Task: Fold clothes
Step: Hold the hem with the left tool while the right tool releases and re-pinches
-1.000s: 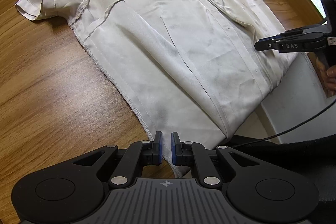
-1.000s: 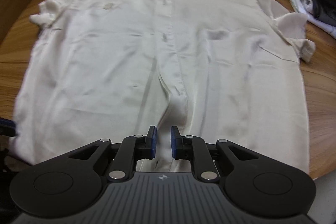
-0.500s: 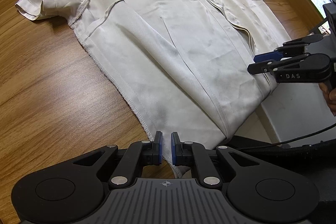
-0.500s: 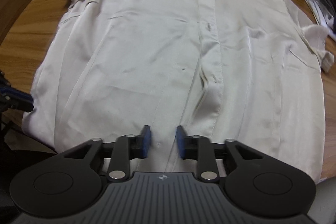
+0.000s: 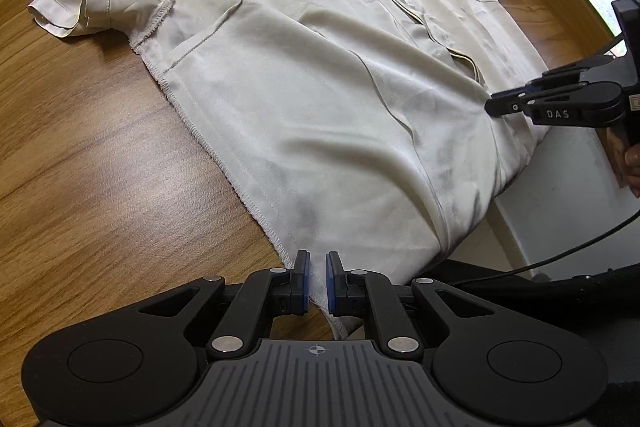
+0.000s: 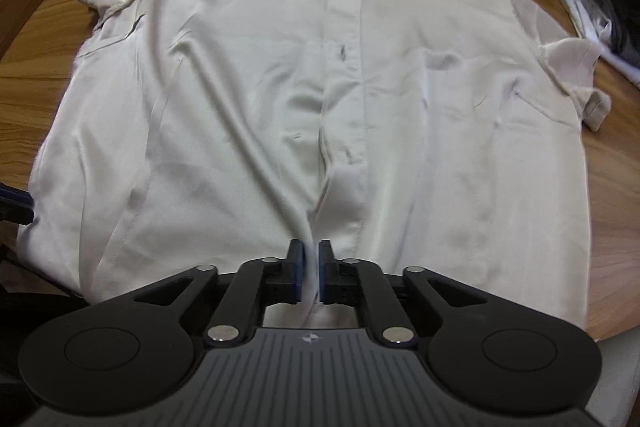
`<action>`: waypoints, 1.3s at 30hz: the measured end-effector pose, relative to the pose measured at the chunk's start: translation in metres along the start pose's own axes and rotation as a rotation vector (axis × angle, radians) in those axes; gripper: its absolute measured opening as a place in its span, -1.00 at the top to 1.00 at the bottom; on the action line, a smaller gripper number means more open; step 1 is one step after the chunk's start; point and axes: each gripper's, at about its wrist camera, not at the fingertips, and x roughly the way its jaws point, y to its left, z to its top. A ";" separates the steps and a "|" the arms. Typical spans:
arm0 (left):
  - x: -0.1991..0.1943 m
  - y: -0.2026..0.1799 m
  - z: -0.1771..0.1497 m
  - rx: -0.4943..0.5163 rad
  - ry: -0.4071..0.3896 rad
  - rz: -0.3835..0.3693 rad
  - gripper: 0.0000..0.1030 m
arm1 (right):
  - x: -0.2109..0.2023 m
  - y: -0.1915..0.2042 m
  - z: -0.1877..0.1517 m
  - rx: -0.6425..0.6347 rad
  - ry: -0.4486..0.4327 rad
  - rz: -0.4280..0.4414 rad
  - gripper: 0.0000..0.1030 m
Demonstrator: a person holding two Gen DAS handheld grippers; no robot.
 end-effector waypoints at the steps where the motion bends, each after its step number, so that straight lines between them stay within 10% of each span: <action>1: 0.000 0.000 0.000 0.000 0.000 0.000 0.78 | -0.003 -0.003 0.001 0.015 -0.013 0.016 0.82; 16: 0.001 -0.001 0.001 -0.001 0.001 0.002 0.78 | 0.009 -0.013 0.028 -0.017 -0.028 -0.047 0.36; 20: 0.001 -0.002 0.002 -0.001 -0.002 0.006 0.78 | 0.015 -0.016 0.033 -0.043 -0.020 -0.084 0.86; 30: 0.002 -0.001 0.000 -0.015 -0.005 0.008 0.78 | 0.009 -0.078 0.036 0.007 -0.014 -0.282 0.89; 39: 0.002 -0.001 0.001 0.004 -0.002 0.006 0.78 | -0.026 -0.080 0.023 0.073 -0.048 -0.087 0.61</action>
